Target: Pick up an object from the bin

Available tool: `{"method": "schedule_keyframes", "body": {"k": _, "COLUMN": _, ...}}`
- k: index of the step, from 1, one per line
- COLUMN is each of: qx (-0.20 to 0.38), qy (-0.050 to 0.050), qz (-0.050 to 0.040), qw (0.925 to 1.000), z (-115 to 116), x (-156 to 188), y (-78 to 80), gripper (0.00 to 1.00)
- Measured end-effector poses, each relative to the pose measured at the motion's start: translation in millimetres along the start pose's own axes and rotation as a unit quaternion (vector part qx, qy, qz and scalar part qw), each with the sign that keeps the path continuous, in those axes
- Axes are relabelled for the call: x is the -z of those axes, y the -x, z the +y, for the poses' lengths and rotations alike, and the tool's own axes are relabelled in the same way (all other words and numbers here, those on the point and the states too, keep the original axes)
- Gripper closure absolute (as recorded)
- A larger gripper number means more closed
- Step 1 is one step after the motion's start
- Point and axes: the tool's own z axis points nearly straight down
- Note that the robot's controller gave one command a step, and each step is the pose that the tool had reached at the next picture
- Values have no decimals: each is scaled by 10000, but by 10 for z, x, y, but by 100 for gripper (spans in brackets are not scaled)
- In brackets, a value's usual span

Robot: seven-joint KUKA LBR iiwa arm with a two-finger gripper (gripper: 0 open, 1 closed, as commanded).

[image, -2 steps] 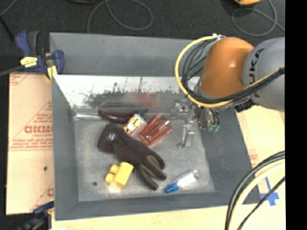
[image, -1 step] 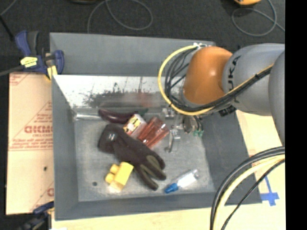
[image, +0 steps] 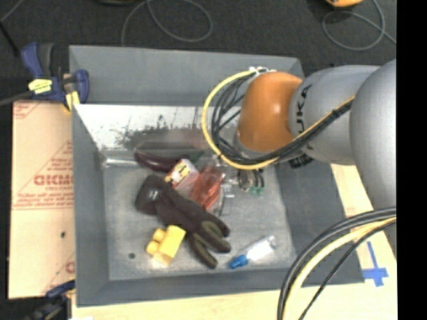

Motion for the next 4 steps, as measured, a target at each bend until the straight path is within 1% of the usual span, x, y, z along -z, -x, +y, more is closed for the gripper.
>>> {"method": "schedule_keyframes", "body": {"k": 1, "qx": -26, "qy": 20, "qz": -6, "qw": 10000, "z": 116, "x": -234, "y": 261, "gripper": 0}}
{"method": "schedule_keyframes", "body": {"k": 2, "qx": -44, "qy": 12, "qz": -13, "qw": 10000, "z": 45, "x": -289, "y": 328, "gripper": 0}}
{"method": "schedule_keyframes", "body": {"k": 3, "qx": -398, "qy": 19, "qz": -19, "qw": 9992, "z": 122, "x": -423, "y": 375, "gripper": 100}}
{"method": "schedule_keyframes", "body": {"k": 4, "qx": -396, "qy": 18, "qz": -19, "qw": 9992, "z": 122, "x": -423, "y": 375, "gripper": 100}}
